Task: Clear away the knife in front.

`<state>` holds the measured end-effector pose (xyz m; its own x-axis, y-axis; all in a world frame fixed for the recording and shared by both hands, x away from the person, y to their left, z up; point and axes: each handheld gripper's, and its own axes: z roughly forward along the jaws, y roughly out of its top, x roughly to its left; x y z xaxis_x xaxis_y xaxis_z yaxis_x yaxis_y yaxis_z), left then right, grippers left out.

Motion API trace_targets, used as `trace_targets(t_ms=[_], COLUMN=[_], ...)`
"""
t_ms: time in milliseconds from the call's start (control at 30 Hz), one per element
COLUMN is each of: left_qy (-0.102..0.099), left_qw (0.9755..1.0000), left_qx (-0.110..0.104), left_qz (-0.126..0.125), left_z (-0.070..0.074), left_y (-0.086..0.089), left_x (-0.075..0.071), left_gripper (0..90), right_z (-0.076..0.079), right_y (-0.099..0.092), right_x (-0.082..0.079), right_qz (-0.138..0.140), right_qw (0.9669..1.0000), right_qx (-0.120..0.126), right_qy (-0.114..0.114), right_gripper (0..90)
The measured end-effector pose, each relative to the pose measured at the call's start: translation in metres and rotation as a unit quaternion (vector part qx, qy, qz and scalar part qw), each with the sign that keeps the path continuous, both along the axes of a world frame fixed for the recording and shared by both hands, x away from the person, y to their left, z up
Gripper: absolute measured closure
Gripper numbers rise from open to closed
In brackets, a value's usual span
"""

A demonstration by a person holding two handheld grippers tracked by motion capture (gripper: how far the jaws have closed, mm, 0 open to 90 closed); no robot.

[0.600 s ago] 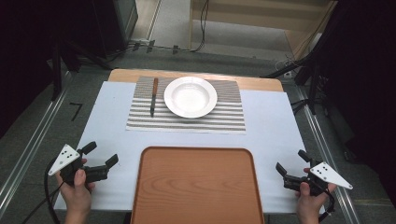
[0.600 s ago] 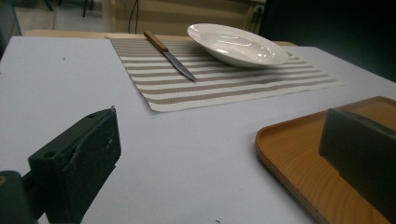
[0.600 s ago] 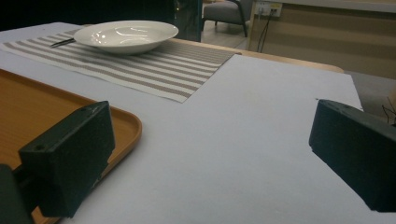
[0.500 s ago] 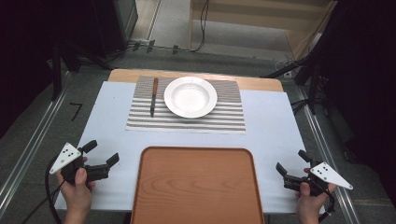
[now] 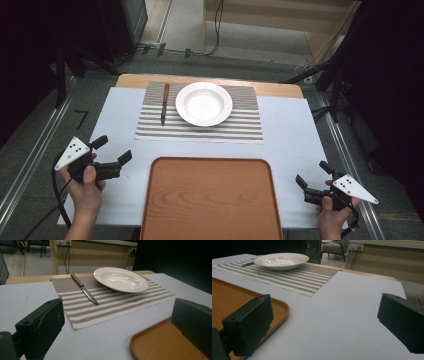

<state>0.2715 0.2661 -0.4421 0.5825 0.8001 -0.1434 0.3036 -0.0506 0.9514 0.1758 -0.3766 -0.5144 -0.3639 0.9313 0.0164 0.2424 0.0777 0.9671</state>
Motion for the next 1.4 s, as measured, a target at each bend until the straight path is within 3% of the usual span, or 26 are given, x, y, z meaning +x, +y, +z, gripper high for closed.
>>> trace_targets(t_ms=[667,1033,1400], left_qy=[-0.004,0.001,0.015], left_qw=[0.9999,0.9996,0.9995], left_qx=[0.004,0.012,0.000], left_qz=[-0.015,-0.025,-0.026], left_z=[0.018,0.028,0.031], left_y=[-0.024,-0.038,-0.048], left_x=[0.036,0.062,0.093], left_gripper=[0.0,0.0,0.0], right_z=[0.000,0.000,-0.001], right_y=[0.000,0.000,0.000], right_x=[-0.001,0.000,0.000], right_qz=[-0.002,-0.001,-0.001], right_qw=[1.0000,1.0000,1.0000], right_qx=[0.004,0.000,0.002], right_qy=[-0.004,-0.004,-0.005], right_gripper=[0.0,0.0,0.0])
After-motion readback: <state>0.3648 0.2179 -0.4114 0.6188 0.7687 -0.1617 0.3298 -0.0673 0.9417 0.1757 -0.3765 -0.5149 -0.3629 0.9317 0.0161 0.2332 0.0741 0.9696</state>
